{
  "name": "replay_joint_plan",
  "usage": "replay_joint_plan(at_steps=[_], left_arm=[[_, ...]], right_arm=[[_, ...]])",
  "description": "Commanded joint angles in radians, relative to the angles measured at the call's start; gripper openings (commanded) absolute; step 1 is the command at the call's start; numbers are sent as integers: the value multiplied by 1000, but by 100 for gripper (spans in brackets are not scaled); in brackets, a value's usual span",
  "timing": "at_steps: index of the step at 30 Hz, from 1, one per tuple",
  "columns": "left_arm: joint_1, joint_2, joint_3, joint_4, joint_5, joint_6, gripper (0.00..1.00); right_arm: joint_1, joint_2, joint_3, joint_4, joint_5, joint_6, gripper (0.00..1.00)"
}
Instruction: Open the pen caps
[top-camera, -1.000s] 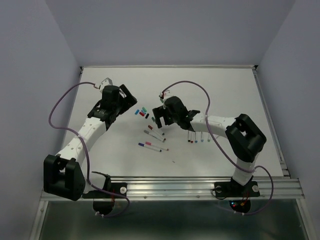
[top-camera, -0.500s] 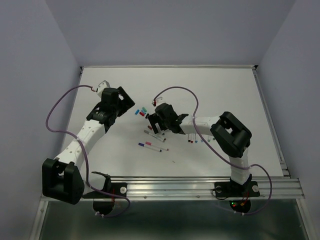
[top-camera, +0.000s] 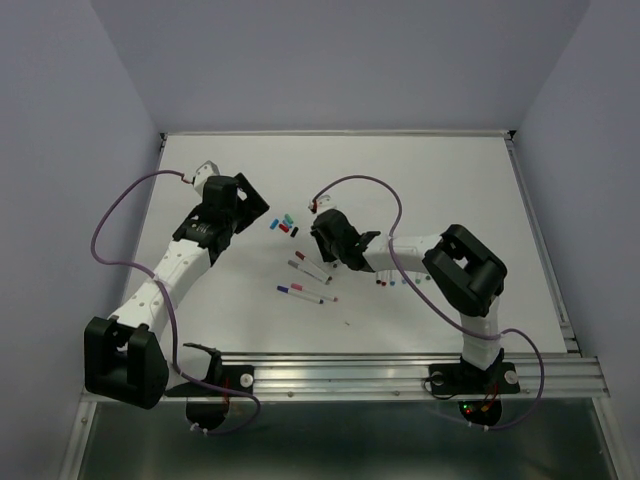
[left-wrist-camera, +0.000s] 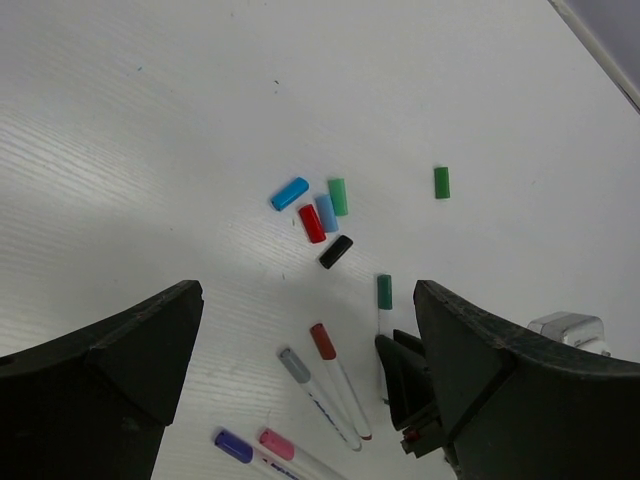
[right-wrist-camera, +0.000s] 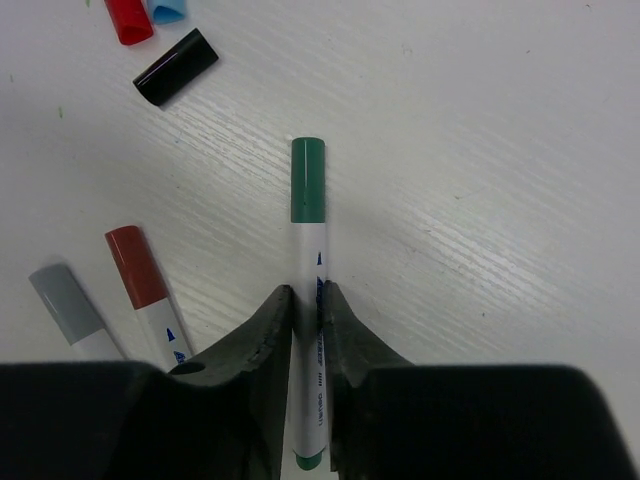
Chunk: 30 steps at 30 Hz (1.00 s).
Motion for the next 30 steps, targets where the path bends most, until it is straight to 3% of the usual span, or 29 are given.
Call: replay_joint_plan(at_steps=[1, 6, 15, 22, 30], left_arm=[[-4, -28, 8, -1, -19, 2, 99], [-4, -35, 12, 11, 29, 22, 99], [-4, 1, -18, 197, 421, 102, 99], [-36, 46, -14, 301, 539, 79, 96], [-97, 119, 28, 347, 586, 53, 87]], right_arm=[[5, 13, -46, -77, 17, 15, 16], [5, -3, -46, -77, 76, 18, 1], [-35, -219, -151, 143, -143, -22, 1], [-55, -403, -228, 217, -271, 2, 1], [-64, -480, -251, 290, -352, 27, 1]])
